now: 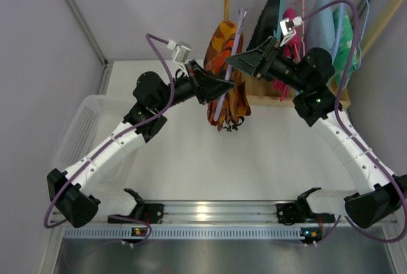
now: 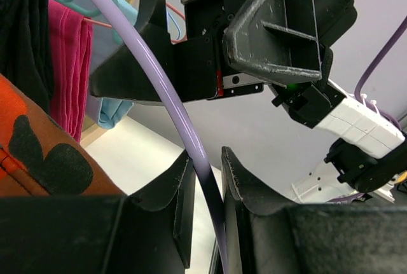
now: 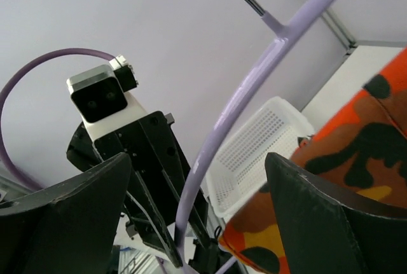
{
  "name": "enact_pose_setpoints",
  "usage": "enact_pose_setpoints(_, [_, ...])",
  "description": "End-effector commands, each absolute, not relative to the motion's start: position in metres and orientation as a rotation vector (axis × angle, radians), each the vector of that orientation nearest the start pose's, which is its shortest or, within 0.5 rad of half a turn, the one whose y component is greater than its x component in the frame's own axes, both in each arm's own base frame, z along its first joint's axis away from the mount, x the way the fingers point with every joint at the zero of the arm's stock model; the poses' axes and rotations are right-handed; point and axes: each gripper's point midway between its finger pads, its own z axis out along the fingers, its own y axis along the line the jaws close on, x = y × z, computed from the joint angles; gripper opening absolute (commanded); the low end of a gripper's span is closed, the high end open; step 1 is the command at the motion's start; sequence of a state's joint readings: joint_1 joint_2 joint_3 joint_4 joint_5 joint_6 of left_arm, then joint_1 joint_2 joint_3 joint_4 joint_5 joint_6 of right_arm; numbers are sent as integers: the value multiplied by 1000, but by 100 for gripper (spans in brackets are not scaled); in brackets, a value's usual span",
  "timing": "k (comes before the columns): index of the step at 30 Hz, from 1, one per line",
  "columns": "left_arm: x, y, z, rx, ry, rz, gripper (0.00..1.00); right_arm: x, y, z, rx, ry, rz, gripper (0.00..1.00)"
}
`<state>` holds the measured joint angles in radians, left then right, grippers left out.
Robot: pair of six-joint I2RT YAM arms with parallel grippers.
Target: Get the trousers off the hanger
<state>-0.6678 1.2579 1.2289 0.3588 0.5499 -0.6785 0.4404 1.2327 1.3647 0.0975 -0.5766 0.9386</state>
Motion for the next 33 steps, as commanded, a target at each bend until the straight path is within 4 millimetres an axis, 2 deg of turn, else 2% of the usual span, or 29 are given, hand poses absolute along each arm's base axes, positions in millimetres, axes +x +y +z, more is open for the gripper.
enact_pose_setpoints(1, [198, -303, 539, 598, 926, -1384, 0, 274, 283, 510, -215, 1385, 1577, 85])
enact_pose_setpoints(3, [196, -304, 537, 596, 927, -1382, 0, 273, 294, 508, -236, 1392, 1600, 80])
enact_pose_setpoints(5, [195, -306, 534, 606, 932, -1386, 0, 272, 298, 507, -233, 1403, 1632, 67])
enact_pose_setpoints(6, [194, -307, 533, 605, 934, -1390, 0, 272, 301, 505, -235, 1408, 1650, 56])
enact_pose_setpoints(9, [197, -307, 526, 597, 959, -1372, 0, 267, 302, 510, -265, 1380, 1670, 38])
enact_pose_setpoints(10, [200, -307, 521, 600, 975, -1348, 0, 266, 301, 511, -270, 1376, 1673, 25])
enact_pose_setpoints(12, [204, -307, 514, 602, 994, -1315, 2, 261, 300, 514, -285, 1360, 1683, 11])
enact_pose_setpoints(13, [208, -304, 511, 599, 999, -1272, 5, 259, 300, 515, -285, 1360, 1693, 0])
enact_pose_setpoints(15, [214, -301, 505, 590, 1014, -1215, 8, 255, 299, 518, -293, 1347, 1707, 0])
enact_pose_setpoints(16, [217, -294, 508, 578, 998, -1156, 14, 255, 299, 519, -289, 1348, 1716, 0])
enact_pose_setpoints(17, [221, -292, 503, 576, 1017, -1122, 40, 252, 298, 521, -289, 1345, 1725, 0])
enact_pose_setpoints(18, [223, -289, 502, 577, 1020, -1091, 58, 250, 298, 524, -287, 1344, 1737, 0])
enact_pose_setpoints(19, [230, -283, 498, 564, 1022, -1014, 69, 250, 298, 525, -280, 1348, 1743, 0])
enact_pose_setpoints(20, [233, -276, 495, 544, 1043, -974, 85, 249, 296, 526, -274, 1349, 1749, 0])
enact_pose_setpoints(22, [243, -265, 483, 521, 1075, -869, 97, 245, 296, 529, -256, 1359, 1784, 0])
enact_pose_setpoints(23, [248, -252, 484, 470, 1084, -813, 98, 244, 295, 531, -255, 1356, 1793, 0])
enact_pose_setpoints(25, [253, -241, 472, 476, 1100, -715, 98, 238, 294, 535, -263, 1349, 1821, 0])
enact_pose_setpoints(26, [253, -240, 456, 502, 1121, -690, 98, 236, 294, 536, -264, 1350, 1834, 0])
enact_pose_setpoints(28, [243, -231, 447, 562, 1095, -631, 98, 235, 295, 536, -242, 1368, 1873, 0])
enact_pose_setpoints(29, [242, -233, 426, 603, 1115, -621, 98, 236, 295, 536, -223, 1384, 1889, 0])
enact_pose_setpoints(30, [233, -230, 421, 647, 1088, -601, 98, 236, 296, 535, -182, 1417, 1928, 0])
enact_pose_setpoints(32, [233, -228, 404, 671, 1105, -576, 98, 237, 295, 535, -149, 1443, 1956, 0])
enact_pose_setpoints(33, [236, -227, 386, 684, 1131, -545, 98, 238, 295, 535, -122, 1461, 1973, 0])
